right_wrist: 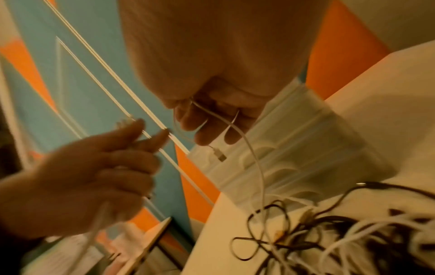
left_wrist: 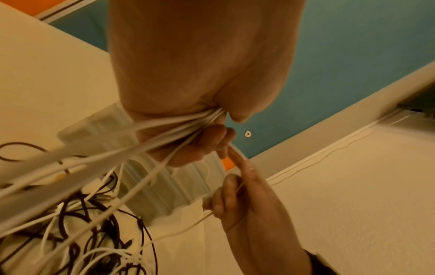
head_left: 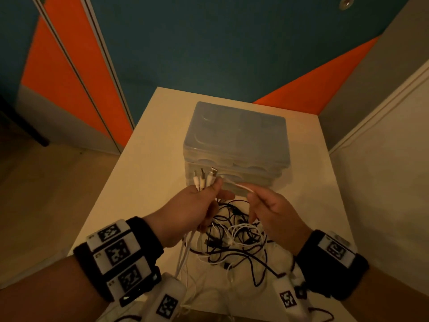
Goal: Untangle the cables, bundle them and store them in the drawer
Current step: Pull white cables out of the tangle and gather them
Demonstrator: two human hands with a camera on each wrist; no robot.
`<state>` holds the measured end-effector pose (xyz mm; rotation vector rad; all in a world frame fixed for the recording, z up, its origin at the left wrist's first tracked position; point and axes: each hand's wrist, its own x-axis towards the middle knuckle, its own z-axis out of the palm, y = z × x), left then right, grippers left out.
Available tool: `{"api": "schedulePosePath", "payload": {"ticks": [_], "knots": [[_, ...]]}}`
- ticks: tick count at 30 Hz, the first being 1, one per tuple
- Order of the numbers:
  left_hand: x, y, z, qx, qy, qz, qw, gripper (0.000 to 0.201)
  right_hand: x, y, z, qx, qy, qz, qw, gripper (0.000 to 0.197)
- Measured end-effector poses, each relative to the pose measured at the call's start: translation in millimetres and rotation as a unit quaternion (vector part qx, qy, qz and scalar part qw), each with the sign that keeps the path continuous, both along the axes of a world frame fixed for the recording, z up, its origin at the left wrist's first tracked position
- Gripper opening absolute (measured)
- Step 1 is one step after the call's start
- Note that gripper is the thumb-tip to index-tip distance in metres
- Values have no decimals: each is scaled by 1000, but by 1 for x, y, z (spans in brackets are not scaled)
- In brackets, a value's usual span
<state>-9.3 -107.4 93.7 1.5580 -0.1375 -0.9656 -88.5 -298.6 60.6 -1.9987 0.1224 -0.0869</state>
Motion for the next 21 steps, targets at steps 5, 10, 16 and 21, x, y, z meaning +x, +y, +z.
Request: {"api": "schedulePosePath", "payload": {"ticks": [5, 10, 16, 21], "knots": [[6, -7, 4, -49, 18, 65, 996, 48, -16, 24, 8, -2, 16, 121, 993, 31], [17, -3, 16, -134, 47, 164, 976, 36, -33, 28, -2, -51, 84, 174, 980, 20], [19, 4, 37, -191, 53, 121, 973, 34, -47, 30, -21, -85, 118, 184, 972, 23], [21, 10, 49, -193, 31, 94, 976, 39, -49, 13, -26, -163, 129, 175, 962, 17]]}}
